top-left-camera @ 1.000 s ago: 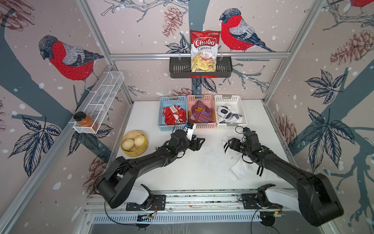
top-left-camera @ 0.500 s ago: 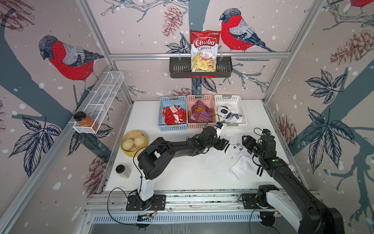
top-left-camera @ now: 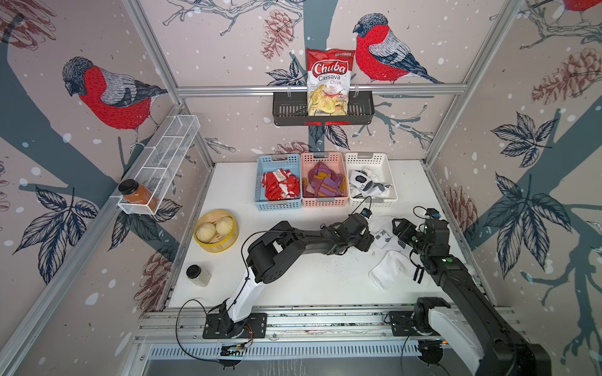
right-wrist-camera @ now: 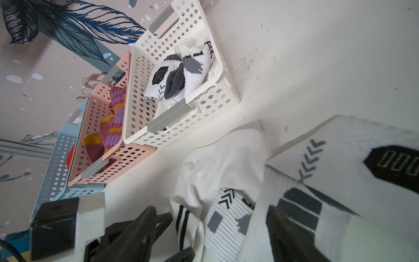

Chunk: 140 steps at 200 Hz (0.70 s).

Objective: Sort the socks into the basket by color
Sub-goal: Pick up the sock at the center of the board.

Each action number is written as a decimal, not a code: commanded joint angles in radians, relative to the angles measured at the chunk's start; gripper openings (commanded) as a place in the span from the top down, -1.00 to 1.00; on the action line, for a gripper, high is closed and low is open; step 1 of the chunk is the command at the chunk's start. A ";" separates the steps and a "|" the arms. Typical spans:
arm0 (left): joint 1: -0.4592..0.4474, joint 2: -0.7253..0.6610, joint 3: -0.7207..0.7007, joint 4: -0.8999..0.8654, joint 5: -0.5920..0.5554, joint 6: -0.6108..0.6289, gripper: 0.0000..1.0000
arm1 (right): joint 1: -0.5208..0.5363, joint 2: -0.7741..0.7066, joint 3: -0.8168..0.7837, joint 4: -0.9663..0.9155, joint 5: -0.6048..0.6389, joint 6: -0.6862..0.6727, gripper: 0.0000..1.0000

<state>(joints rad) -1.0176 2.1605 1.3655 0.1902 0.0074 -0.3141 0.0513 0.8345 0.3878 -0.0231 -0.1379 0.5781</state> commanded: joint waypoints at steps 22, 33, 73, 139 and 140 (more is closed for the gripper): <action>-0.006 0.021 0.022 -0.045 -0.040 0.016 -0.31 | -0.004 -0.010 -0.004 0.001 -0.017 -0.013 -0.57; -0.006 0.028 0.031 -0.063 -0.052 0.020 -0.25 | -0.004 -0.012 -0.006 -0.001 -0.017 -0.013 -0.56; -0.006 0.025 0.041 -0.100 -0.084 0.025 0.18 | -0.005 -0.029 -0.009 -0.007 -0.013 -0.016 -0.55; -0.003 -0.006 0.015 -0.132 -0.140 0.053 1.00 | -0.007 -0.050 -0.012 -0.018 -0.003 -0.016 -0.53; -0.003 -0.007 0.013 -0.132 -0.140 0.053 1.00 | -0.007 -0.051 -0.012 -0.018 -0.003 -0.016 -0.53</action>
<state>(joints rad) -1.0218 2.1788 1.3972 0.1001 -0.1081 -0.2813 0.0456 0.7887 0.3775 -0.0380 -0.1452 0.5743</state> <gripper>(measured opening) 0.052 0.766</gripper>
